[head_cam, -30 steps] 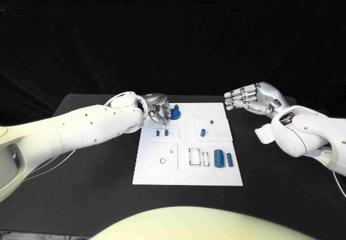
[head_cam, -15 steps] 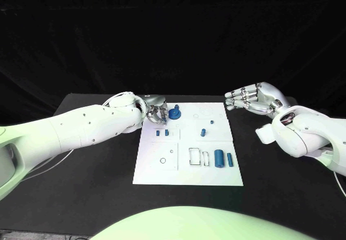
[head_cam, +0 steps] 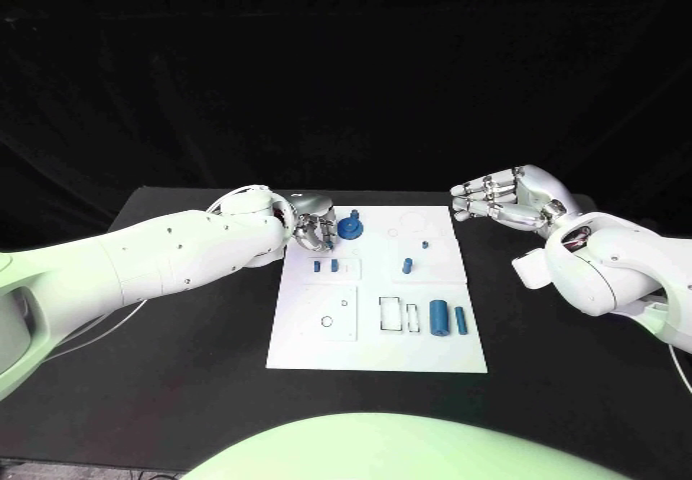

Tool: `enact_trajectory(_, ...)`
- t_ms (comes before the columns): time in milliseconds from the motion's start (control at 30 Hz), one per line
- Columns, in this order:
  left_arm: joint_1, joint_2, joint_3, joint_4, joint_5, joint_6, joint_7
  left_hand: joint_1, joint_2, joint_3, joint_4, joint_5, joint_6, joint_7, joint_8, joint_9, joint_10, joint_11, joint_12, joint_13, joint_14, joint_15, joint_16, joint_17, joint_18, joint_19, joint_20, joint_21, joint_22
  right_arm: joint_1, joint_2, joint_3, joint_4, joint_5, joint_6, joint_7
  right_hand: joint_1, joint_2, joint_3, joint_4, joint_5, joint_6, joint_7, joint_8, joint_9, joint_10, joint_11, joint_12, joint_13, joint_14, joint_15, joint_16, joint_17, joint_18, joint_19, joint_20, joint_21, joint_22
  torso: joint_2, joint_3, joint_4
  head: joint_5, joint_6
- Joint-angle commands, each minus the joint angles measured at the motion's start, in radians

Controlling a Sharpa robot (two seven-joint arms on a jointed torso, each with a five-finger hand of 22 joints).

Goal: Assemble the parts on the task board

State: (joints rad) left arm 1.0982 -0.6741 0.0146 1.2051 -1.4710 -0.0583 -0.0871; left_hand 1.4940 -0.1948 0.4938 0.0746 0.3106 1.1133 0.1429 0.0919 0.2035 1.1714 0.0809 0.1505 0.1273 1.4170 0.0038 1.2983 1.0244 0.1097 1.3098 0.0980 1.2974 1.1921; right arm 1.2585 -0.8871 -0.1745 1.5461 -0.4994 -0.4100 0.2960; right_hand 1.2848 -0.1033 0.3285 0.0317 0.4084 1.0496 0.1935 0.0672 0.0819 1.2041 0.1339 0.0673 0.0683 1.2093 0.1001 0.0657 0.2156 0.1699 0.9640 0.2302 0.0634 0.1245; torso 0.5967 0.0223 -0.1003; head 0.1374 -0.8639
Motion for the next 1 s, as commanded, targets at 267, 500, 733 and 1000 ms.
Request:
enact_trajectory(267, -0.002, 0.008, -0.002, -0.003, 0.005, 0.029, -0.002, -0.009, 0.000, 0.001, -0.003, -0.005, 0.008, 0.000, -0.004, -0.001, 0.006, 0.000, -0.003, 0.002, 0.007, 0.000, -0.001, -0.003, -0.013, 0.002, 0.001, 0.003, -0.001, 0.000, 0.002, 0.000, 0.001, -0.003, 0.010, 0.010, 0.000, 0.001, 0.005, -0.001, 0.006, -0.006, 0.001, -0.001, -0.001, -0.006, -0.002, 0.005, -0.002, -0.004, -0.001, 0.000, -0.001, 0.016, -0.006, 0.001, 0.004, -0.001, 0.000, -0.0004, -0.0005, 0.001, -0.002)
enact_trajectory(500, -0.002, 0.009, -0.003, -0.008, 0.004, 0.040, -0.014, -0.011, 0.000, 0.001, -0.003, -0.005, 0.009, 0.000, -0.004, -0.001, 0.007, 0.000, -0.004, 0.002, 0.006, 0.000, -0.002, -0.005, -0.013, 0.001, 0.000, 0.002, -0.003, 0.000, 0.001, 0.000, 0.001, -0.003, 0.011, 0.010, 0.000, 0.001, 0.005, -0.001, 0.006, -0.006, 0.001, -0.001, -0.001, -0.006, -0.002, 0.005, -0.002, -0.004, -0.001, 0.000, -0.001, 0.016, -0.006, 0.001, 0.004, -0.001, 0.000, 0.0002, -0.0001, 0.001, -0.004)
enact_trajectory(733, -0.002, 0.009, -0.003, -0.008, 0.003, 0.050, -0.018, -0.013, -0.001, 0.000, -0.003, -0.006, 0.010, -0.001, -0.005, -0.001, 0.008, 0.000, -0.005, 0.002, 0.005, -0.001, -0.003, -0.007, -0.012, -0.002, 0.000, 0.000, -0.006, 0.000, 0.002, 0.000, 0.001, -0.003, 0.011, 0.010, 0.000, 0.001, 0.005, -0.001, 0.006, -0.006, 0.001, -0.001, -0.001, -0.006, -0.002, 0.005, -0.002, -0.004, -0.001, 0.000, -0.001, 0.016, -0.006, 0.001, 0.004, -0.001, 0.000, -0.0001, -0.0001, 0.002, -0.006)
enact_trajectory(1000, -0.002, 0.008, -0.003, -0.011, 0.003, 0.043, -0.013, -0.024, -0.004, -0.004, -0.009, -0.007, -0.009, -0.009, -0.020, -0.009, 0.020, -0.007, -0.009, 0.007, 0.003, -0.005, -0.005, -0.012, -0.012, -0.004, -0.003, -0.002, -0.007, 0.000, 0.001, 0.000, 0.000, -0.003, 0.010, 0.010, 0.000, 0.001, 0.005, -0.001, 0.006, -0.006, 0.001, -0.001, -0.001, -0.006, -0.002, 0.005, -0.002, -0.004, -0.001, 0.000, -0.001, 0.016, -0.006, 0.001, 0.004, -0.001, 0.000, -0.0002, 0.0008, 0.003, -0.006)
